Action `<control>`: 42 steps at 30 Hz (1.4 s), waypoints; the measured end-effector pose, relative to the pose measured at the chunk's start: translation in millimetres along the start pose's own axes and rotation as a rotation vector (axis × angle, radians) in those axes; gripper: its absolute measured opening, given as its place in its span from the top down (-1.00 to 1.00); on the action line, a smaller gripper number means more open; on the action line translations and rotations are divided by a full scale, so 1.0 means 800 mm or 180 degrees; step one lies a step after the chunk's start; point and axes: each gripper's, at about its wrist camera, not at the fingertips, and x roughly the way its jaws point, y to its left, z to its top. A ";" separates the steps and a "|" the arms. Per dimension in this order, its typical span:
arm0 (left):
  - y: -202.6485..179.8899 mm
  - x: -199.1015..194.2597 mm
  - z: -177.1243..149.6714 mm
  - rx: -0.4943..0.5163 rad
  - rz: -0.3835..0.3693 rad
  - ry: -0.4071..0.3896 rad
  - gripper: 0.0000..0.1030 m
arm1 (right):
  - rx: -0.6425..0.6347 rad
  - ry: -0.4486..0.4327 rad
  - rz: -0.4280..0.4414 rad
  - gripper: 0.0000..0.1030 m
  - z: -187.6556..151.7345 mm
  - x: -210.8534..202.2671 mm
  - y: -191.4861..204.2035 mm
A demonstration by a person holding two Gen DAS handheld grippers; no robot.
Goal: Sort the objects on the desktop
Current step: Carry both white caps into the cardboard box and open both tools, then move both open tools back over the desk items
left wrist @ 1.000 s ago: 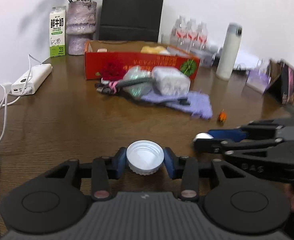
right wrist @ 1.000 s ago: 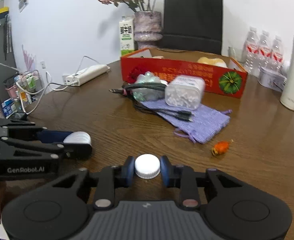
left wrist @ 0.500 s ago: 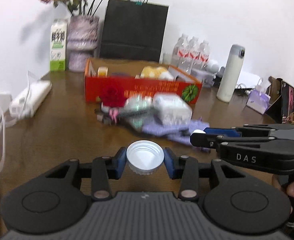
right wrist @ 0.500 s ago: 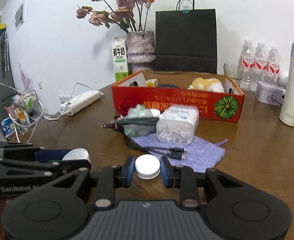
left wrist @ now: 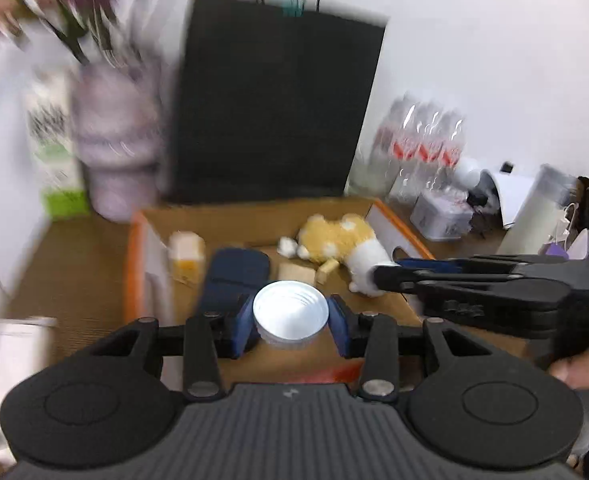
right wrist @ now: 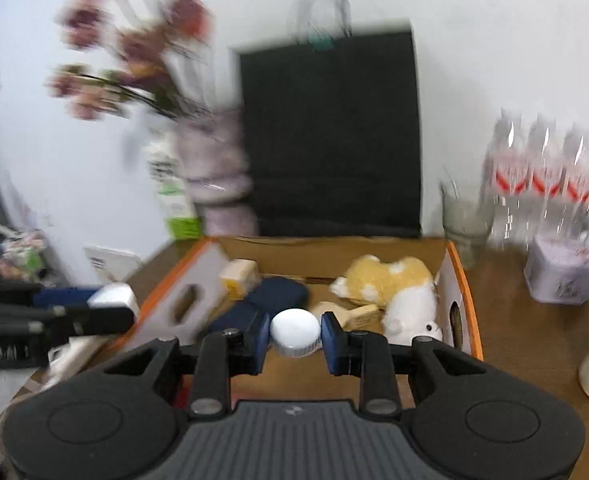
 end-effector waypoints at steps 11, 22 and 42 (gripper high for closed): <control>0.017 0.121 0.019 -0.0319 0.0233 0.0347 -0.27 | 0.0633 0.0427 0.0040 -0.02 0.002 0.104 -0.069; 0.001 -0.094 -0.079 -0.0562 0.0598 -0.0641 -1.00 | 0.0201 -0.0168 -0.0001 -0.46 -0.035 -0.031 -0.014; -0.037 -0.162 -0.305 -0.0097 0.0488 -0.0462 -1.00 | 0.0046 -0.0219 -0.0135 -0.69 -0.301 -0.184 0.067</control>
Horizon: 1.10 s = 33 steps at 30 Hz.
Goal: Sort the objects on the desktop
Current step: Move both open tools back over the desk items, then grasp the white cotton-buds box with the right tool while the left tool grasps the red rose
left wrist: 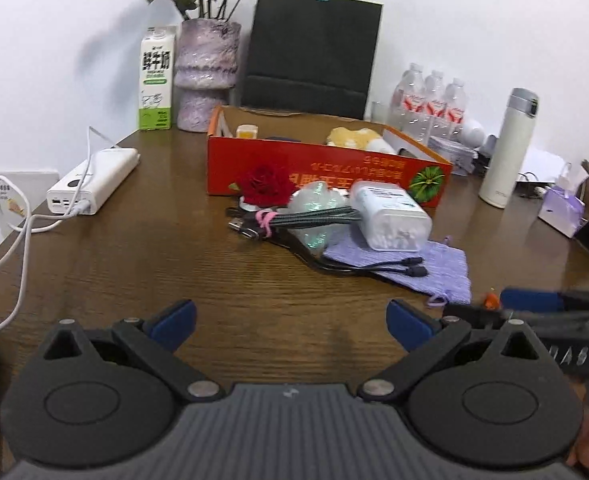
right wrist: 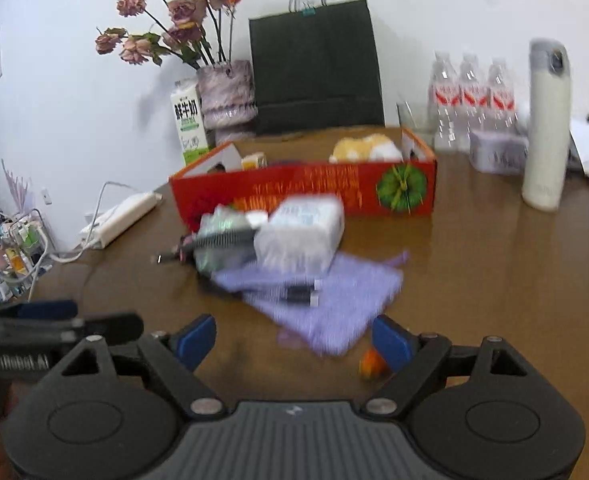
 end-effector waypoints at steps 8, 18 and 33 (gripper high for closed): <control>0.001 0.001 -0.016 -0.0130 0.0017 0.0032 -1.00 | 0.0133 -0.0005 -0.0185 -0.72 -0.011 -0.004 -0.005; -0.001 0.008 -0.015 -0.0105 0.0011 0.0081 -1.00 | 0.0099 -0.0025 -0.0172 -0.72 -0.007 -0.002 -0.006; -0.010 0.063 0.054 0.0569 0.0133 -0.0109 -1.00 | 0.0139 0.0027 -0.0078 -0.71 0.112 0.092 -0.018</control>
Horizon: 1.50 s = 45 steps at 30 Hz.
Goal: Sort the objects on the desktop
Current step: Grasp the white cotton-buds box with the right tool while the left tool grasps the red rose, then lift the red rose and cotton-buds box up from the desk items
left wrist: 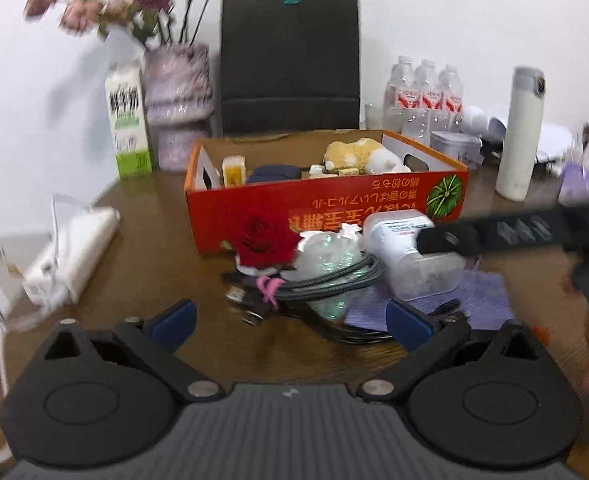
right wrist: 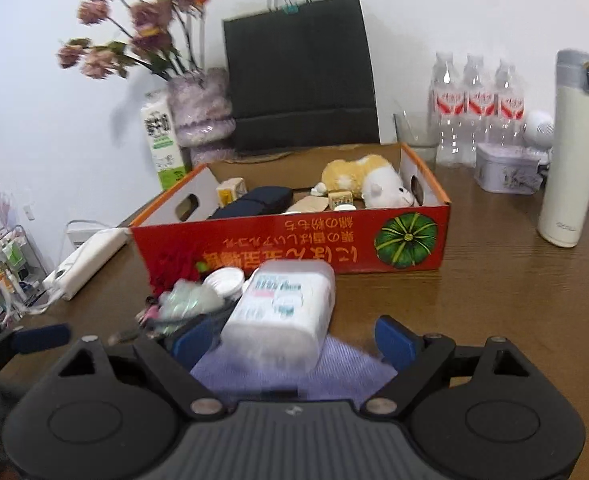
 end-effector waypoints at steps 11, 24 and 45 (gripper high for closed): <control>0.040 0.054 0.056 -0.0453 0.0040 0.0031 -0.87 | 0.0072 0.0269 0.0090 -0.31 0.013 0.063 -0.008; 0.043 0.095 0.080 -0.0955 0.0086 0.0411 0.37 | -0.0078 -0.0107 0.0106 -0.28 0.014 -0.016 0.000; -0.018 -0.115 -0.072 -0.0080 -0.0529 0.0239 -0.51 | -0.0618 0.0348 0.0396 -0.29 -0.117 -0.117 0.022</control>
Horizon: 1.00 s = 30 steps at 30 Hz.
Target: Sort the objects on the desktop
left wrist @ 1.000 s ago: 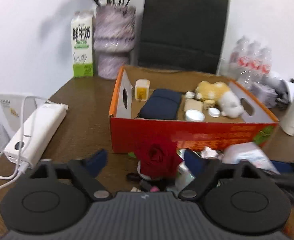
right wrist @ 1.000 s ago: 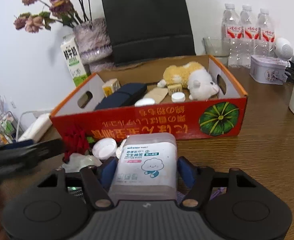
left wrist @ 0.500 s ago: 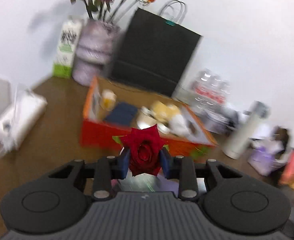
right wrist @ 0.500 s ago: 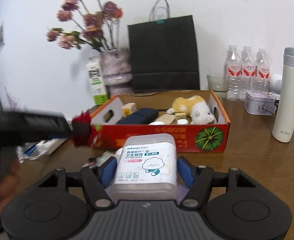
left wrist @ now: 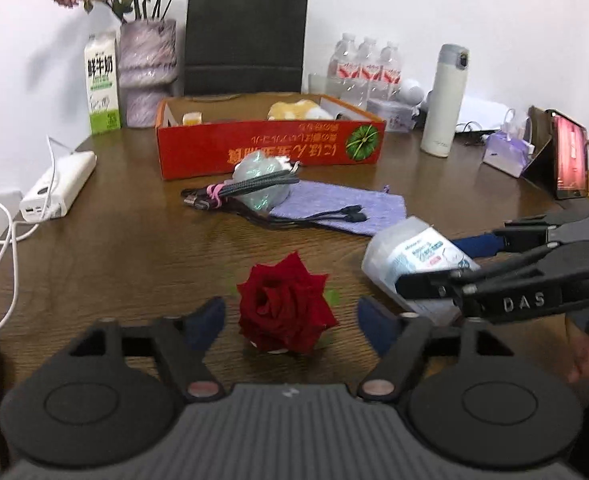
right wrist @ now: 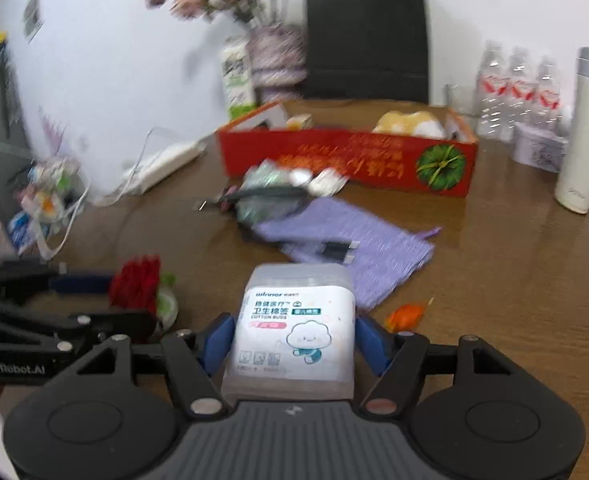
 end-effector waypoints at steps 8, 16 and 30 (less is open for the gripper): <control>0.029 0.034 0.015 -0.0533 -0.0278 0.0132 0.30 | 0.0120 0.0097 -0.0189 -0.26 -0.007 0.007 0.003; 0.104 0.027 0.039 -0.1651 -0.0915 0.0194 0.32 | -0.0785 -0.0726 -0.0116 -0.34 -0.008 -0.037 0.059; 0.083 0.038 0.048 -0.1464 -0.0942 0.0421 0.38 | -0.1146 -0.0418 0.0125 0.26 -0.011 0.029 0.091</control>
